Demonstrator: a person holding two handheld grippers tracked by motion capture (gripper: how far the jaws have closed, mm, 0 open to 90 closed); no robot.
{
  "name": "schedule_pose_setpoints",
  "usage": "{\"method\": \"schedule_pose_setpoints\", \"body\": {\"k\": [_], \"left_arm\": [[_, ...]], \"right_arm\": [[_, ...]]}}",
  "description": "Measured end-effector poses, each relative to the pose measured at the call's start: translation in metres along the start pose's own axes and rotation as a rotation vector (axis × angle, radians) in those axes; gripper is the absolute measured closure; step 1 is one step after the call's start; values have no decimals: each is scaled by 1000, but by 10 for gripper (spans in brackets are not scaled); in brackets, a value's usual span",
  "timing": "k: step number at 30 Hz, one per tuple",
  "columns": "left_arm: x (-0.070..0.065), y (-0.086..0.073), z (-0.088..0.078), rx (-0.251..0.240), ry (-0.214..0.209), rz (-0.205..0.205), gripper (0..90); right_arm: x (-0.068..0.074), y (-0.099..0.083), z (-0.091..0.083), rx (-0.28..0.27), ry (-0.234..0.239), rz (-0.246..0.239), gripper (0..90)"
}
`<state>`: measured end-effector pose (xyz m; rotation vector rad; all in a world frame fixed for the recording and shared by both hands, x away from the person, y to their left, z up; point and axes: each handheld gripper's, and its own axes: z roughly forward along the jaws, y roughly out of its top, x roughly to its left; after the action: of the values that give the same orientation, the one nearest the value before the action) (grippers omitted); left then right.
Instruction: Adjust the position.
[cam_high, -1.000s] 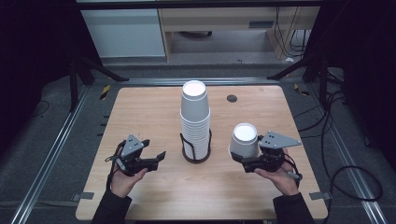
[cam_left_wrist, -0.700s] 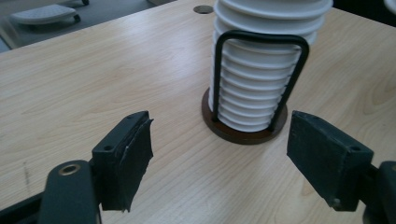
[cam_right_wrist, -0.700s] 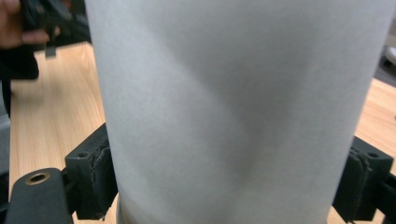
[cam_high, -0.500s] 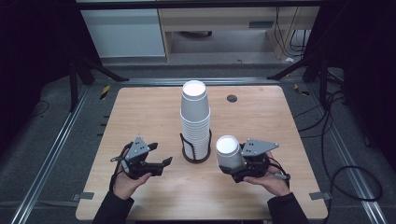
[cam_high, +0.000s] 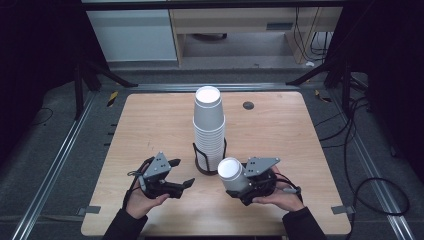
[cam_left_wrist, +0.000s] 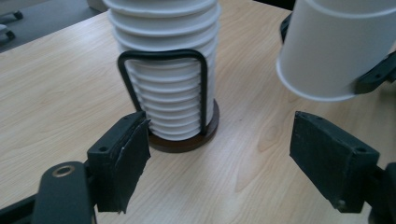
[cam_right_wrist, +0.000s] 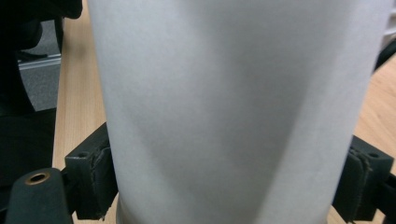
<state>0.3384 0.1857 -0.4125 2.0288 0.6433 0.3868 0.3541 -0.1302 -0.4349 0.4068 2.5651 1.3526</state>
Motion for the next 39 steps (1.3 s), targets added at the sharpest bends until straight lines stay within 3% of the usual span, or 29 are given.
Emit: {"method": "schedule_pose_setpoints", "body": {"k": [15, 39], "left_arm": [[-17, 7, 15, 15, -104, 24, 167], [-33, 11, 37, 83, -167, 55, 140]], "right_arm": [[4, 4, 28, 67, 51, -50, 136], [18, 14, 59, 118, 96, -118, 137]]}}
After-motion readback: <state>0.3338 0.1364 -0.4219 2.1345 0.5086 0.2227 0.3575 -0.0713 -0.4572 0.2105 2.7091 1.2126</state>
